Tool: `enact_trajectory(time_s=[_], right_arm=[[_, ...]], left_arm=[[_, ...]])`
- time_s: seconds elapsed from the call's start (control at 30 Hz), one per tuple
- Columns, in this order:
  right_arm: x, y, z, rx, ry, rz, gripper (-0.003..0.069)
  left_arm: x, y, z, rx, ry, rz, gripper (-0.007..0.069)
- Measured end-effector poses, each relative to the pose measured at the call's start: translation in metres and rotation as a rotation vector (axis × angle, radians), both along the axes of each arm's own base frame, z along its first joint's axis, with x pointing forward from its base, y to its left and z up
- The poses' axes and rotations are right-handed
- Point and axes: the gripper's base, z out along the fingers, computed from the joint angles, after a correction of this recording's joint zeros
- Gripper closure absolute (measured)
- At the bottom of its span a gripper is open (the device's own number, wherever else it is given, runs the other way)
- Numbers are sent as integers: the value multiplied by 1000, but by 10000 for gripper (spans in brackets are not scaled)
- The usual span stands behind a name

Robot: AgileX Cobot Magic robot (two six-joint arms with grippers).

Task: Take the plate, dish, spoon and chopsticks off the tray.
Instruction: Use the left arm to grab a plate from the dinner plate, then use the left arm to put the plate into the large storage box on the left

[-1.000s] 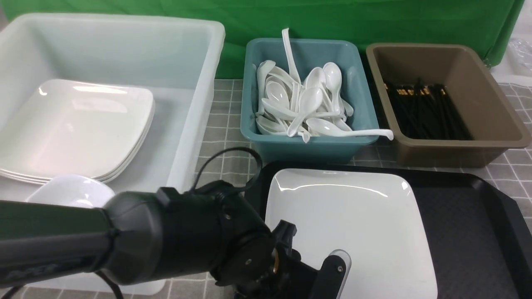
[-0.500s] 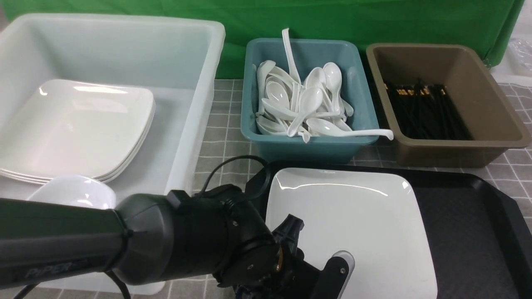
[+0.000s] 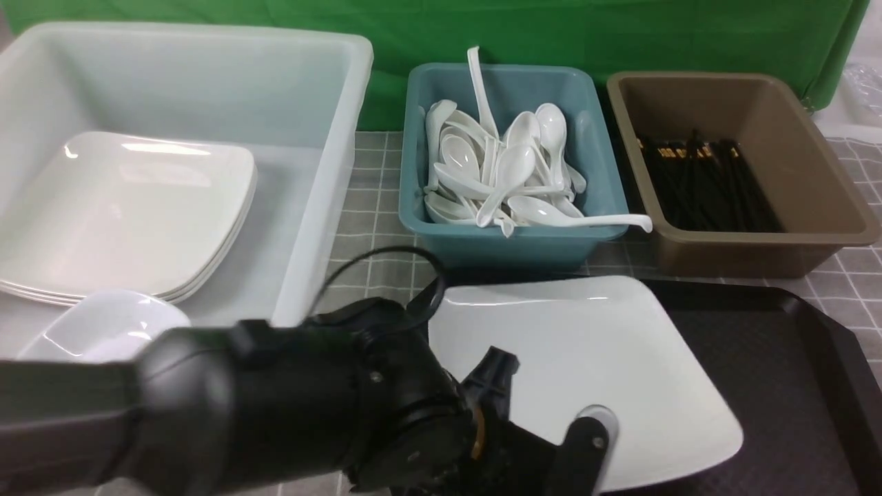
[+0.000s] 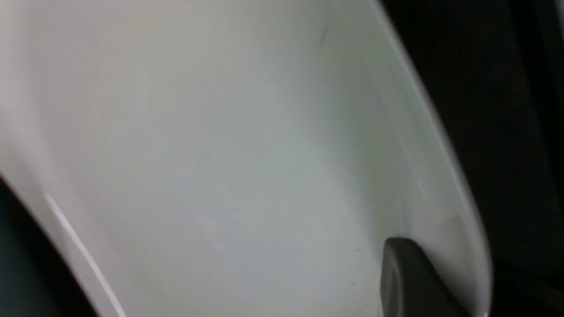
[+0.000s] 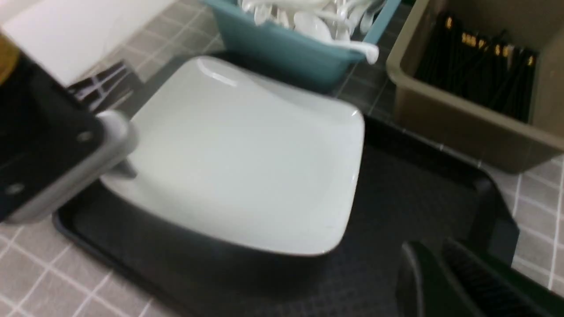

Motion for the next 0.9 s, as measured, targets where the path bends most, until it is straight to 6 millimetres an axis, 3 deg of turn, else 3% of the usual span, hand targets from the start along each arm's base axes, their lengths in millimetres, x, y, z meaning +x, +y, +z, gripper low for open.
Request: enact_trajectory(time_s=[0.07,0.1,0.23,0.53,0.7,0.8,0.9], right_arm=[[1,0,3,10,-23,0,563],[1,0,9,29,-70,0,560],[-1,0,26,69,-163,-1,557],[-9,-4,62,175,-268,-22,579],[5,2,72,181,-240,-30,635],[23,12,76,189,-179,-14,636],[38,25,78,187,-131,43,636]], left_arm=[[-8,-1,16,-44,-9,0,562],[-21,1,38,-95,-19,-9,586],[-43,13,70,-168,-10,-3,594],[-66,56,136,-424,-39,78,594],[-60,87,174,-551,-124,244,594],[-43,124,202,-585,-286,426,594],[-22,155,204,-492,-399,595,594]])
